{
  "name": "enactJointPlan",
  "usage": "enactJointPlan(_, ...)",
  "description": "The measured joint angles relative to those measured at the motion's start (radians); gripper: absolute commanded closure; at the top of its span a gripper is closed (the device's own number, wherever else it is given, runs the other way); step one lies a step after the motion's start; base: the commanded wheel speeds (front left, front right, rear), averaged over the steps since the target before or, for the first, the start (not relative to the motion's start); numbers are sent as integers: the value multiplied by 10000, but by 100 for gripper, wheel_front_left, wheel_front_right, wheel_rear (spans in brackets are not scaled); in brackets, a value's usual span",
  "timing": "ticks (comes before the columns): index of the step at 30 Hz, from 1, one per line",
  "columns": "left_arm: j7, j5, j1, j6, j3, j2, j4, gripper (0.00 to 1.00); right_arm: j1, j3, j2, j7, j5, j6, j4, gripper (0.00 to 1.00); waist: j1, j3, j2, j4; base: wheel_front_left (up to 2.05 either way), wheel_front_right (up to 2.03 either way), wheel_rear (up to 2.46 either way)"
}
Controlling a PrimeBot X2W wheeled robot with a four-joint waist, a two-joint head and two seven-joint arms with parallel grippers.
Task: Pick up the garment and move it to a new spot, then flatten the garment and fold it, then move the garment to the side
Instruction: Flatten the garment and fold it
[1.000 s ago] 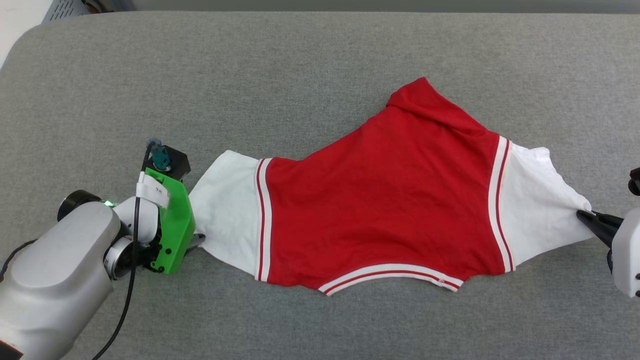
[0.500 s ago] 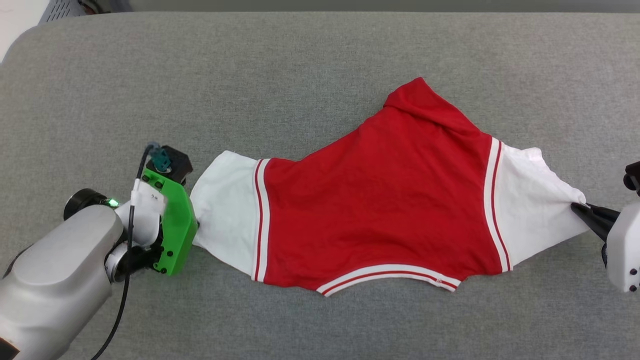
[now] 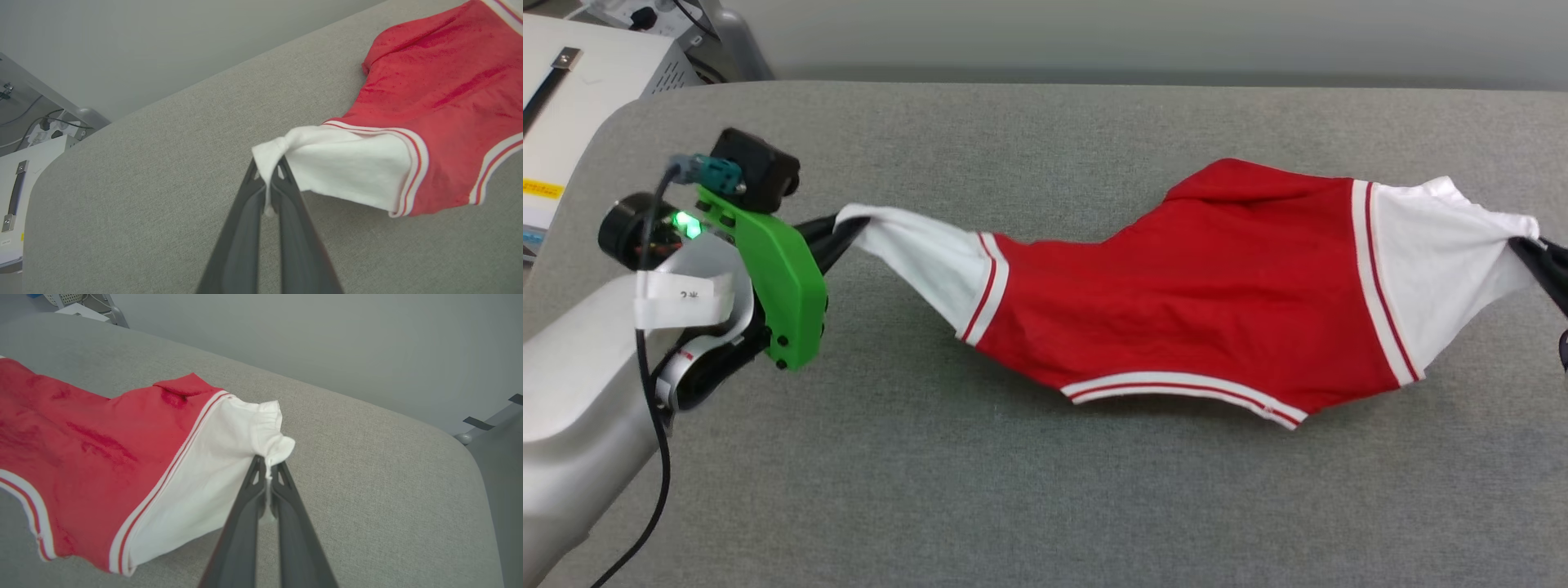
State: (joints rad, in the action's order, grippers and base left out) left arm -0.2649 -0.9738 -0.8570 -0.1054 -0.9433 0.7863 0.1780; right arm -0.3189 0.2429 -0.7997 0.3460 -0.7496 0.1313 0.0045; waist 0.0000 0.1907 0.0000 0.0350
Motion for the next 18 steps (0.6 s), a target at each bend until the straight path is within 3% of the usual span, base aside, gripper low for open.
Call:
enactJointPlan(10,972,464,-873,945,984,151,-1856,100,-738,-976,-82,-604,355,0,-984,100,0,-592,0,20,0,0,0)
enactJointPlan(18,1463,771,-2046,1264,1530,-410,-2205,100,-1784,-1392,-105,-702,593,0,-1336,100,0,-837,0,-7,0,0,0)
